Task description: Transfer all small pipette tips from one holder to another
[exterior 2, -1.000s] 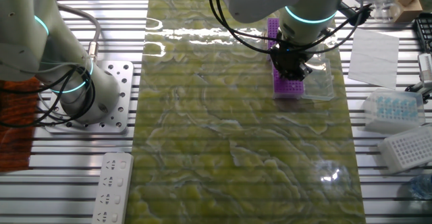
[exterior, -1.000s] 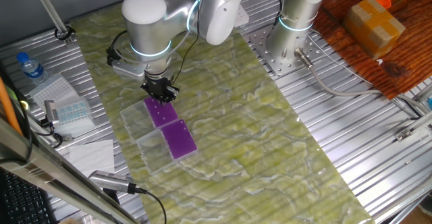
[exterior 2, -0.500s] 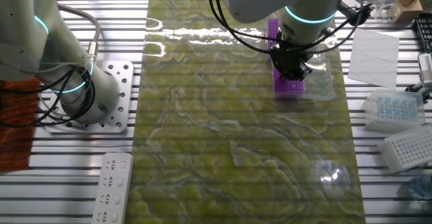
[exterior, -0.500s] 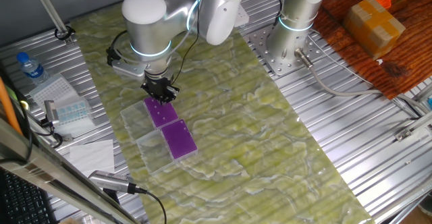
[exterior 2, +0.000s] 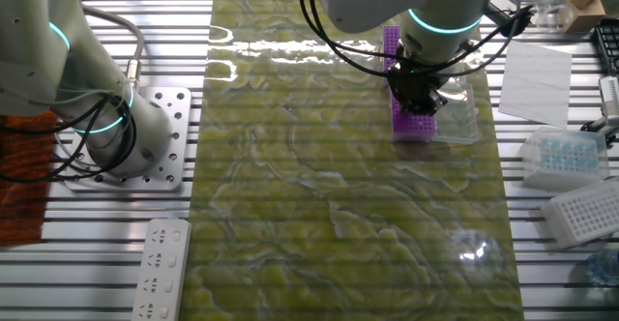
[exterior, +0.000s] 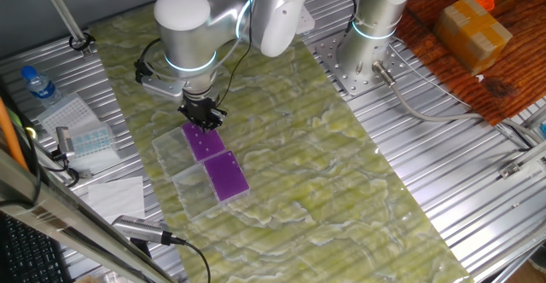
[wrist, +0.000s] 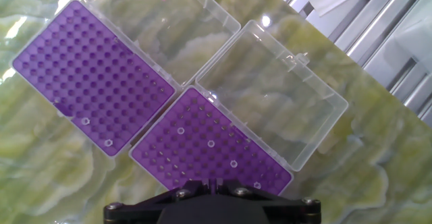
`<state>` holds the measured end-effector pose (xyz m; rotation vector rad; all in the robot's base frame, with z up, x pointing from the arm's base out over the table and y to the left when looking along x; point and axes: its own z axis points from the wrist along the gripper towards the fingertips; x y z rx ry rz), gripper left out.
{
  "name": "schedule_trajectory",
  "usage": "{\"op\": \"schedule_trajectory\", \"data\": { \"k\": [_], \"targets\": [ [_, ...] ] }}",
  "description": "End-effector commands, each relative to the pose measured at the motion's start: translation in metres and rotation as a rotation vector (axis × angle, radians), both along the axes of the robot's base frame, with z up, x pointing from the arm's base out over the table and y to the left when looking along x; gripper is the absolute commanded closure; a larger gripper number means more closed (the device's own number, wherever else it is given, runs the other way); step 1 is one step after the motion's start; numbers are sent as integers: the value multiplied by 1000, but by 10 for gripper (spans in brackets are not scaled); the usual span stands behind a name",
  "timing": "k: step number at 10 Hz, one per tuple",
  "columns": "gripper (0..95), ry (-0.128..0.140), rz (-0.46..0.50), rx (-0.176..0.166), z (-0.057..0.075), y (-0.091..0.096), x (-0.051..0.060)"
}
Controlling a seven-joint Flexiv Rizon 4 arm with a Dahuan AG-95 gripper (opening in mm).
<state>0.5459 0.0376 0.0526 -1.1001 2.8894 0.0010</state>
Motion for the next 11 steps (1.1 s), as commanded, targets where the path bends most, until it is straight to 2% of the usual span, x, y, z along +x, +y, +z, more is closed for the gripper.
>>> {"op": "schedule_trajectory", "data": {
  "k": [1, 5, 6, 11],
  "targets": [
    [950, 0, 0, 0, 0, 0, 0],
    [950, 0, 0, 0, 0, 0, 0],
    [950, 91, -66, -19, 71, 26, 3],
    [950, 91, -68, -14, 73, 26, 2]
  ]
}}
